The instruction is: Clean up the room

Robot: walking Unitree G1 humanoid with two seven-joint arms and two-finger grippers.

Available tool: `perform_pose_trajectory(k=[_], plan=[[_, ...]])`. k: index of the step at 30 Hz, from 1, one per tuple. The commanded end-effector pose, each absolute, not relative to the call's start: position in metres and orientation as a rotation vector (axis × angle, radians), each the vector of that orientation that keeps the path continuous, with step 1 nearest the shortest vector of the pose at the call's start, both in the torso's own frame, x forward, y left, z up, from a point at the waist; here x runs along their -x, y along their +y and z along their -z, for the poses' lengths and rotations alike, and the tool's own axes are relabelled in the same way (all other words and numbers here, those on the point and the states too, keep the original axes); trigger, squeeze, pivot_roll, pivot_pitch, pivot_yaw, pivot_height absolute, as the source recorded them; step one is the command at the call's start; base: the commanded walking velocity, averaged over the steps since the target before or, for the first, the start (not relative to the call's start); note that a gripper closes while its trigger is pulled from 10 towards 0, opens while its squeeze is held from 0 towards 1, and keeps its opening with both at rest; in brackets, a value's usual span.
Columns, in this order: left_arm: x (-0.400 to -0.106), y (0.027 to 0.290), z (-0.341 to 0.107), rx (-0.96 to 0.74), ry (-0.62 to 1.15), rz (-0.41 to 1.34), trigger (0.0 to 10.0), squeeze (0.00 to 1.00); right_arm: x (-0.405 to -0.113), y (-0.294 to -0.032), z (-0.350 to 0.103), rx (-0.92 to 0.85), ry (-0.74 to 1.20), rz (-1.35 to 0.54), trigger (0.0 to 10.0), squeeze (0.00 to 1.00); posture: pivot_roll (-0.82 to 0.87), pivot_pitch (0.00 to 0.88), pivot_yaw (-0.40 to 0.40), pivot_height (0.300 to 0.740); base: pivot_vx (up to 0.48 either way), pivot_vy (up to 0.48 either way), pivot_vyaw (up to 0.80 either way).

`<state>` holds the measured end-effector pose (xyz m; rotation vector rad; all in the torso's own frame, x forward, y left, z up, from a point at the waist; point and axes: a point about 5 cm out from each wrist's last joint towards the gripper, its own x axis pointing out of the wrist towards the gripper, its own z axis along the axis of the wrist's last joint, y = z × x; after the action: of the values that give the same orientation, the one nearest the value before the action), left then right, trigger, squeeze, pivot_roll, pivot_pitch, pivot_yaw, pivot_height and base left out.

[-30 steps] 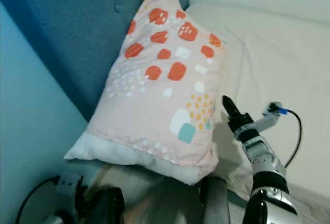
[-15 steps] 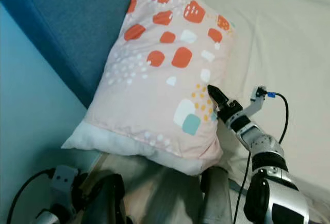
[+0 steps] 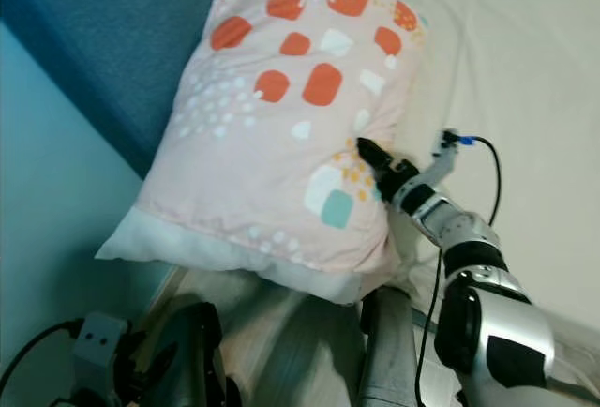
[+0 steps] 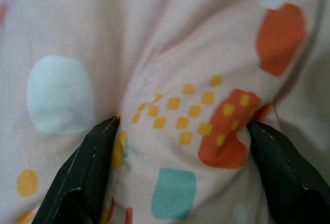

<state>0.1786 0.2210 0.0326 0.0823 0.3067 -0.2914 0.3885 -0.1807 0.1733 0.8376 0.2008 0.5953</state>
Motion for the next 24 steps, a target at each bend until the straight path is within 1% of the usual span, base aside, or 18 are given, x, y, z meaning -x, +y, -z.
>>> perform_pose_trajectory(k=[1,4,5,8,11,12,13,15,18,20,22,23,24], plan=[[-0.168,0.225,-0.026,-0.085,0.363,0.291,10.0,0.00,-0.387,-0.162,-0.165,-0.803,0.281,-0.639,10.0,0.00,0.19,0.395,-0.019,0.486,0.000,0.000,0.00],[-0.169,0.226,-0.026,-0.086,0.364,0.291,10.0,0.00,-0.388,-0.158,-0.166,-0.793,0.286,-0.648,10.0,0.00,0.19,0.394,-0.020,0.486,0.000,0.000,0.00],[-0.169,0.227,-0.026,-0.096,0.364,0.296,10.0,0.00,-0.390,-0.154,-0.169,-0.779,0.290,-0.657,0.0,0.00,0.19,0.387,-0.022,0.486,0.000,0.000,0.00],[-0.168,0.229,-0.028,-0.107,0.369,0.301,10.0,0.00,-0.394,-0.149,-0.181,-0.768,0.261,-0.680,0.0,0.00,0.20,0.385,-0.023,0.486,0.000,0.000,0.00],[-0.168,0.230,-0.030,-0.109,0.375,0.300,10.0,0.00,-0.398,-0.150,-0.195,-0.761,0.212,-0.681,0.0,0.00,0.19,0.378,-0.024,0.486,0.000,0.000,0.00],[-0.169,0.230,-0.031,-0.110,0.378,0.298,10.0,0.00,-0.402,-0.153,-0.209,-0.756,0.154,-0.680,0.0,0.00,0.19,0.375,-0.026,0.486,0.000,0.000,0.00],[-0.169,0.230,-0.031,-0.110,0.378,0.298,10.0,0.00,-0.402,-0.153,-0.209,-0.756,0.154,-0.680,0.0,0.00,0.19,0.375,-0.026,0.486,0.000,0.000,0.00],[-0.170,0.229,-0.032,-0.111,0.377,0.297,10.0,0.00,-0.406,-0.161,-0.230,-0.765,0.062,-0.682,0.0,0.00,0.19,0.370,-0.031,0.486,0.000,0.000,0.00],[-0.173,0.227,-0.032,-0.112,0.368,0.299,10.0,0.00,-0.408,-0.168,-0.250,-0.778,-0.035,-0.684,0.0,0.00,0.19,0.363,-0.036,0.486,0.000,0.000,0.00],[-0.173,0.227,-0.032,-0.112,0.368,0.299,10.0,0.00,-0.408,-0.168,-0.250,-0.778,-0.035,-0.684,0.0,0.00,0.19,0.363,-0.036,0.486,0.000,0.000,0.00],[-0.175,0.226,-0.034,-0.112,0.360,0.298,10.0,0.00,-0.408,-0.171,-0.256,-0.786,-0.074,-0.680,0.0,0.00,0.19,0.361,-0.038,0.486,0.000,0.000,0.00],[-0.179,0.225,-0.037,-0.107,0.341,0.294,10.0,0.00,-0.409,-0.177,-0.267,-0.802,-0.134,-0.655,0.0,0.00,0.19,0.357,-0.041,0.486,0.000,0.000,0.00],[-0.179,0.225,-0.037,-0.107,0.341,0.294,10.0,0.00,-0.409,-0.177,-0.267,-0.802,-0.134,-0.655,0.0,0.00,0.19,0.357,-0.041,0.486,0.000,0.000,0.00]])
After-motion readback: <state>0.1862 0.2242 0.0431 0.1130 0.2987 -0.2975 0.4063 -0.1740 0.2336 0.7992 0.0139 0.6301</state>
